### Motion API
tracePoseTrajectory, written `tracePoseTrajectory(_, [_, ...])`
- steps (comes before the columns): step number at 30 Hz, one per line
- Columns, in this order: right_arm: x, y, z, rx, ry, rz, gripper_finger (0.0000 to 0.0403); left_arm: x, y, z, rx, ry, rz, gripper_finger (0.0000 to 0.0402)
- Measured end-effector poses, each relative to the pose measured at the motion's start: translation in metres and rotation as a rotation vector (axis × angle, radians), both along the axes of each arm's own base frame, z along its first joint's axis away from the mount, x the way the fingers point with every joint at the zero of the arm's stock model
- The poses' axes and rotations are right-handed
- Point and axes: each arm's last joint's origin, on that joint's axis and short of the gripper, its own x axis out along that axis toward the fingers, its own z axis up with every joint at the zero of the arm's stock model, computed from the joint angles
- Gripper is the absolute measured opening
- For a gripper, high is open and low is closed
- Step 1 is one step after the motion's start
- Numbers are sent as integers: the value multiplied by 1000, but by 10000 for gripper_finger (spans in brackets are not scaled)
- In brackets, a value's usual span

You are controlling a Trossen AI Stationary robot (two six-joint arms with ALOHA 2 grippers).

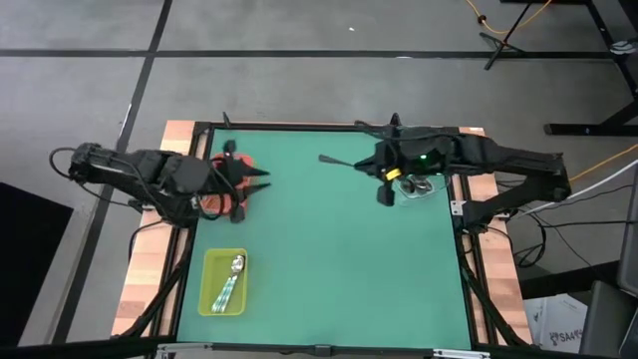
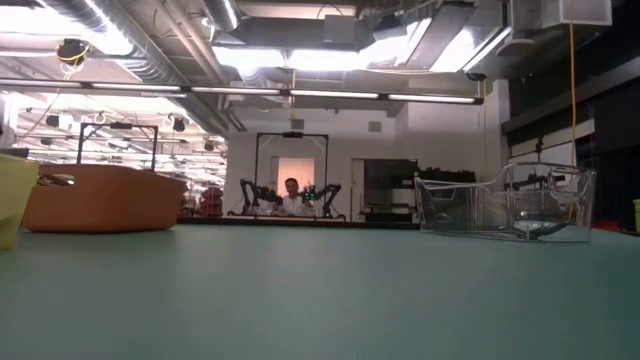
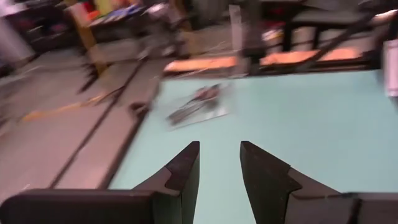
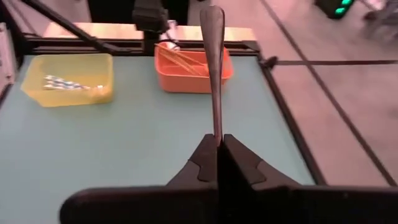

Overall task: Sort silverware by color (type)
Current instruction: Put the black spoon into the transparent bin

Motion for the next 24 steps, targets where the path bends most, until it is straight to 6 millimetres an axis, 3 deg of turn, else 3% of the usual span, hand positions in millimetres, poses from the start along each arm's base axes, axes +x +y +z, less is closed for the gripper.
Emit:
tracePoseTrajectory(7, [-31, -2, 14, -31, -20, -96, 1, -5, 20, -42, -64, -71, -103, 110])
tracePoseTrajectory(14, [-53, -3, 21, -58, -18, -144, 1, -29, 31, -87, -109, -129, -79, 110])
tracePoseTrajectory(24, [-69, -7, 22, -138, 23, -264, 1, -67, 33, -145, -153, -260, -61, 110])
